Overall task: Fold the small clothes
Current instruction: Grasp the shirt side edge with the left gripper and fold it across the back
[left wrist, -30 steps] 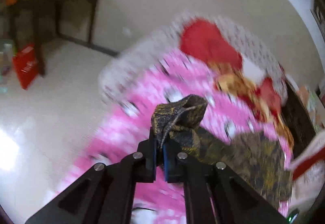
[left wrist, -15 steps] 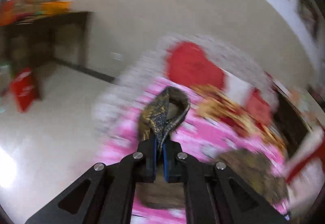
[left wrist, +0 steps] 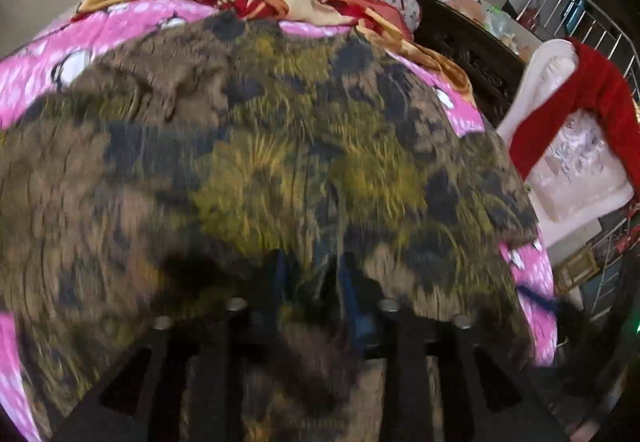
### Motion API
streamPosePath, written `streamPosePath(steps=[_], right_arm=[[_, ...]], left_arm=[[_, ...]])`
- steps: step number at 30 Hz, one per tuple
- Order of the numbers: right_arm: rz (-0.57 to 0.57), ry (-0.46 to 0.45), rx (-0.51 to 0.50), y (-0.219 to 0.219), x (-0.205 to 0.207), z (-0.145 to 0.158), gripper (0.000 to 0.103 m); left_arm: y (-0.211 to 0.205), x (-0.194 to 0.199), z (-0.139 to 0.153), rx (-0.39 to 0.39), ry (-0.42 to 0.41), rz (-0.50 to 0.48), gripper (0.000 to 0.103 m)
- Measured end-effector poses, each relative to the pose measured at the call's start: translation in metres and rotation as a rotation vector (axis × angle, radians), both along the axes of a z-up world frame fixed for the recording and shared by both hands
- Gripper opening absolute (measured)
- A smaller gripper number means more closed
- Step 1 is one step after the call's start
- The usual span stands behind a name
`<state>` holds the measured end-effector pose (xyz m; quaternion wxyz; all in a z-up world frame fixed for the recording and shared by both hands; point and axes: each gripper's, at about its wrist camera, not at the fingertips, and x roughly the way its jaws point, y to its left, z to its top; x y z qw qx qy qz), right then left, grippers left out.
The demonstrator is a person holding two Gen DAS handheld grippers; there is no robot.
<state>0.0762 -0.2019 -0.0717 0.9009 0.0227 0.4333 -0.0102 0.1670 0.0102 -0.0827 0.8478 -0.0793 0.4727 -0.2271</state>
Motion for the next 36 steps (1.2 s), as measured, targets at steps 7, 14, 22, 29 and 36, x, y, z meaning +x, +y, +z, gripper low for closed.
streamPosePath(steps=[7,14,22,29,36], right_arm=[[0.253,-0.035,0.338,0.037,0.054,0.013,0.093],[0.277,0.083,0.563,0.064,0.094,-0.036,0.077],[0.261,0.085,0.613,0.072,0.102,-0.039,0.012],[0.149,-0.003,0.354,0.015,0.099,0.003,0.010],[0.025,0.058,0.215,-0.067,0.086,0.001,0.009]], left_arm=[[0.048,-0.050,0.008,0.118,-0.122,0.083,0.062],[0.077,-0.065,-0.013,0.142,-0.154,0.169,0.067],[0.085,-0.060,-0.018,0.096,-0.132,0.204,0.067],[0.083,-0.060,-0.017,0.100,-0.134,0.204,0.067],[0.082,-0.059,-0.018,0.109,-0.135,0.205,0.067]])
